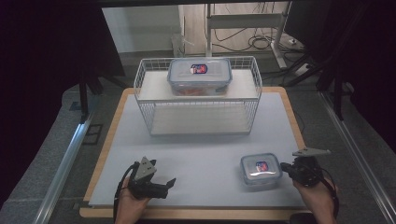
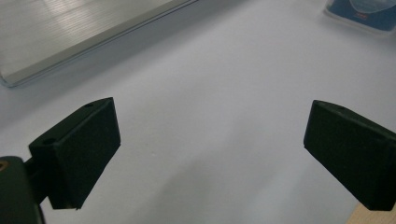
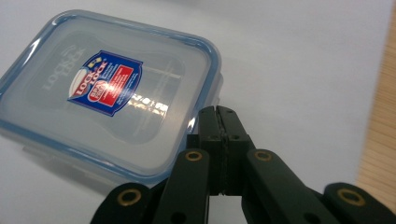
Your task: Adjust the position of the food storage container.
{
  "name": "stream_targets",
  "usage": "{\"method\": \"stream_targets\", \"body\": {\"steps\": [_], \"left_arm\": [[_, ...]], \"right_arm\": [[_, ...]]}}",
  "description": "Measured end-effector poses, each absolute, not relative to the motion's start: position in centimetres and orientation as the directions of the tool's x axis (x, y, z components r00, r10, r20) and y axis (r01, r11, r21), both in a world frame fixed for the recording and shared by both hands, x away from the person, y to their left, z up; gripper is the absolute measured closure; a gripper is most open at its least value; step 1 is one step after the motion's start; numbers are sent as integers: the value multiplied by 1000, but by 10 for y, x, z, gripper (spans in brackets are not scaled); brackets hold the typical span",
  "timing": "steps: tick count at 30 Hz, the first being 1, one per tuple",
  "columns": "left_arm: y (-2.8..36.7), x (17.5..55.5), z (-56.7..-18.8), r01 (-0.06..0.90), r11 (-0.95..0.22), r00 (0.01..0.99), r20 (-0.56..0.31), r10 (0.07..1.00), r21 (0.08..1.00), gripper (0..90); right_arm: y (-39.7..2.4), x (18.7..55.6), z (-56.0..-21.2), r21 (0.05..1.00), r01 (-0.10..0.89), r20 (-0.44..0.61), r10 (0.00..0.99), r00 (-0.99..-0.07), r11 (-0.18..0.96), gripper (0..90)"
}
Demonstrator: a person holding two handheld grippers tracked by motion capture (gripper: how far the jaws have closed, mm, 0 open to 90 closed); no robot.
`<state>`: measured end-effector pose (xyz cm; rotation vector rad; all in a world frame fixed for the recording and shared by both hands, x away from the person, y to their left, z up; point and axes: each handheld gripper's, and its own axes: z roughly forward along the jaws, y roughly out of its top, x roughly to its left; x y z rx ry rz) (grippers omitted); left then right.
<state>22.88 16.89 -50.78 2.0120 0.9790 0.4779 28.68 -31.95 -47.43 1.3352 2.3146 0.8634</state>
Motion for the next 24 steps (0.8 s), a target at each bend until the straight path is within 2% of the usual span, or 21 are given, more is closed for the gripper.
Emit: {"method": "stream_targets", "body": {"steps": [11, 24], "left_arm": [[169, 229, -508, 467, -350, 627, -25, 779, 812, 39], [166, 230, -510, 472, -353, 634, -33, 773, 808, 41]], "right_arm": [[-284, 284, -478, 654, 631, 94, 784, -614, 417, 898], [-239, 288, -482, 677, 576, 100, 718, -689, 458, 898]]}}
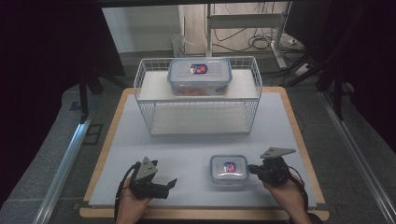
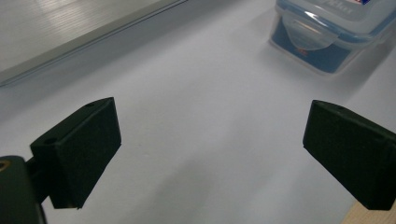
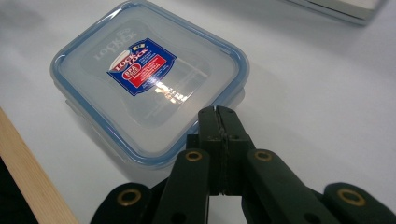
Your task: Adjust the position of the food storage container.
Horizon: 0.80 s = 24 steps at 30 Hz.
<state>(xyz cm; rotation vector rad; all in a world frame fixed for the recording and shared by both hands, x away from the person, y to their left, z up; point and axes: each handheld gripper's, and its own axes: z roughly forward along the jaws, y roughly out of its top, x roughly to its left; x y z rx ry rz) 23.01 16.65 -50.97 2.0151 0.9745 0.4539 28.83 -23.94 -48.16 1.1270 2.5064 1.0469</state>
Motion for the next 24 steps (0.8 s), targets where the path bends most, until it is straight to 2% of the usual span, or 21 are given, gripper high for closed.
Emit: {"method": "stream_targets", "body": {"steps": [7, 19, 24], "left_arm": [[166, 230, -510, 474, -354, 635, -35, 772, 807, 41], [165, 230, -510, 474, -355, 639, -37, 769, 806, 41], [166, 230, -510, 477, -357, 639, -38, 768, 803, 41]], "right_arm": [[-215, 292, -484, 689, 536, 82, 682, -727, 488, 897], [-181, 295, -490, 709, 503, 112, 625, -772, 495, 897], [-176, 295, -490, 712, 459, 69, 597, -799, 531, 885]]}}
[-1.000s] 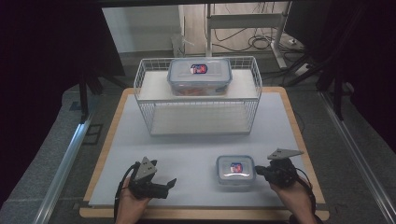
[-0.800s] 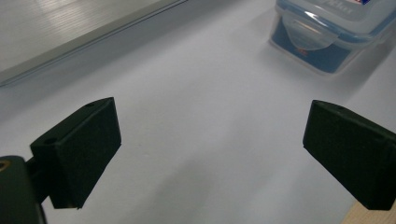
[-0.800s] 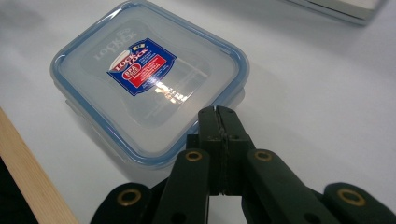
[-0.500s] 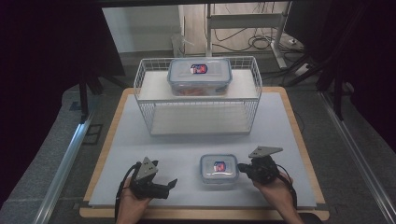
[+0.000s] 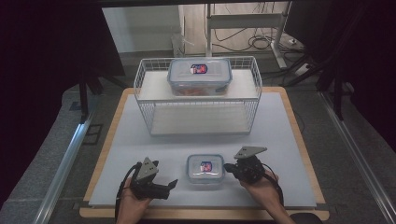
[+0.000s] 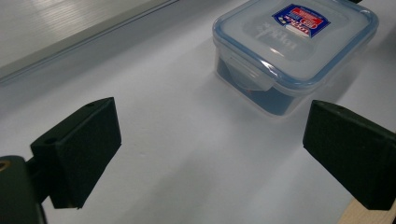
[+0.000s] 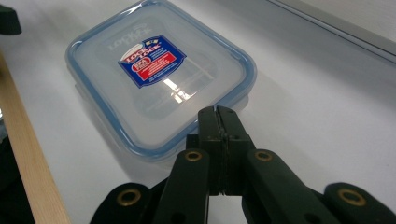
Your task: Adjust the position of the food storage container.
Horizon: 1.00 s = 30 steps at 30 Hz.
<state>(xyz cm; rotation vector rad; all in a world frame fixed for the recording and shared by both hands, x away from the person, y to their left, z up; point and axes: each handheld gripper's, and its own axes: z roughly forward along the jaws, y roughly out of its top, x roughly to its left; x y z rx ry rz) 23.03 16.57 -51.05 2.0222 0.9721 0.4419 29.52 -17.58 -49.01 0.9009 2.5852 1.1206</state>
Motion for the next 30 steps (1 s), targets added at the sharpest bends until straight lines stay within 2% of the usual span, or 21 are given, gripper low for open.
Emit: {"method": "stream_targets", "body": {"steps": [3, 7, 13, 17, 21, 24, 30], "left_arm": [[167, 231, -511, 481, -354, 638, -44, 768, 802, 42], [168, 232, -513, 486, -359, 642, -46, 766, 797, 45], [170, 233, -516, 486, -356, 643, -51, 764, 798, 43], [172, 234, -518, 489, -345, 638, -59, 767, 801, 40], [175, 236, -519, 496, -325, 630, -77, 772, 805, 39], [175, 237, -520, 500, -331, 632, -77, 771, 800, 38], [174, 236, -520, 498, -340, 636, -69, 769, 798, 37]], "right_arm": [[-181, 294, -489, 717, 432, 19, 604, -797, 547, 845], [-191, 294, -487, 726, 423, 3, 612, -791, 542, 752], [-205, 294, -492, 730, 412, -35, 631, -775, 545, 491], [-212, 296, -496, 740, 424, -12, 641, -768, 522, 325], [-217, 301, -504, 733, 453, 26, 644, -765, 508, 197], [-217, 302, -508, 719, 466, 28, 648, -761, 517, 140], [-216, 302, -509, 714, 467, 32, 641, -767, 523, 95]]}}
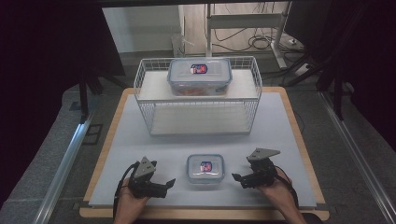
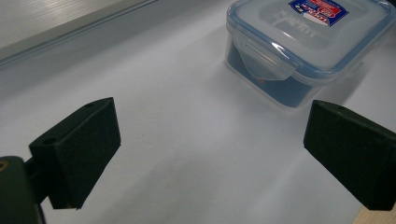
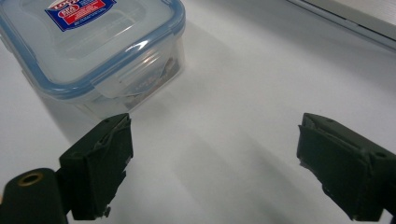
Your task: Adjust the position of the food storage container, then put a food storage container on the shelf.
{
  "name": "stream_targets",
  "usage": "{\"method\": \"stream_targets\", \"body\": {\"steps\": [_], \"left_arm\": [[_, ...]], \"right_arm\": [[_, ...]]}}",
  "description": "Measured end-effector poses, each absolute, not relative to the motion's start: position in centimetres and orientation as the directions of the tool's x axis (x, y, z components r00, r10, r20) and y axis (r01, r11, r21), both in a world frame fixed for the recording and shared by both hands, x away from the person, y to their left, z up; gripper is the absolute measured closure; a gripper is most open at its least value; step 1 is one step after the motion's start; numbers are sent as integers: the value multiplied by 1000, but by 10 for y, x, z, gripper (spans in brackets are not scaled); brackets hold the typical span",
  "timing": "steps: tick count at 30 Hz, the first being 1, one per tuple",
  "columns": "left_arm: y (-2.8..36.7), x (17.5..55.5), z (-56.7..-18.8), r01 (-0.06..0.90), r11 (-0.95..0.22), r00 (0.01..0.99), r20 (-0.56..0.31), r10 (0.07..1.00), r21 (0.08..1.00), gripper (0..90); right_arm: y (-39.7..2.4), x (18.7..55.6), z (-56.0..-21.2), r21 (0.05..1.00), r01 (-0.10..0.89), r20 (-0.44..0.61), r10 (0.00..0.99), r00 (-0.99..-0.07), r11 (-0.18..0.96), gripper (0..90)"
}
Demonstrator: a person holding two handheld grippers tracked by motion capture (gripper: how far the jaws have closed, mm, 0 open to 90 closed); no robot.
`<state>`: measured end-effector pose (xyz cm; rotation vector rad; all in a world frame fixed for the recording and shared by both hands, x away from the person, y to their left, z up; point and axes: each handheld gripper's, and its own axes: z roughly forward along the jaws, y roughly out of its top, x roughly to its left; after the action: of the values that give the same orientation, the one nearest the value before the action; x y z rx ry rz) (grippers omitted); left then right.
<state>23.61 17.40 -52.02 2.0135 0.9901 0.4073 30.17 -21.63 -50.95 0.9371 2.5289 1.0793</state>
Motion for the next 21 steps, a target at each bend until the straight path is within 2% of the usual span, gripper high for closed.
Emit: {"method": "stream_targets", "body": {"steps": [7, 12, 21], "left_arm": [[174, 237, -520, 488, -328, 643, -79, 762, 809, 35], [176, 240, -522, 501, -294, 651, -130, 748, 814, 25], [163, 246, -518, 533, -348, 670, -134, 730, 771, 17]], "right_arm": [[-218, 302, -508, 723, 454, 26, 637, -771, 520, 67], [-218, 302, -505, 734, 453, 38, 637, -770, 505, 44], [-211, 302, -500, 745, 427, 32, 612, -790, 512, 0]]}}
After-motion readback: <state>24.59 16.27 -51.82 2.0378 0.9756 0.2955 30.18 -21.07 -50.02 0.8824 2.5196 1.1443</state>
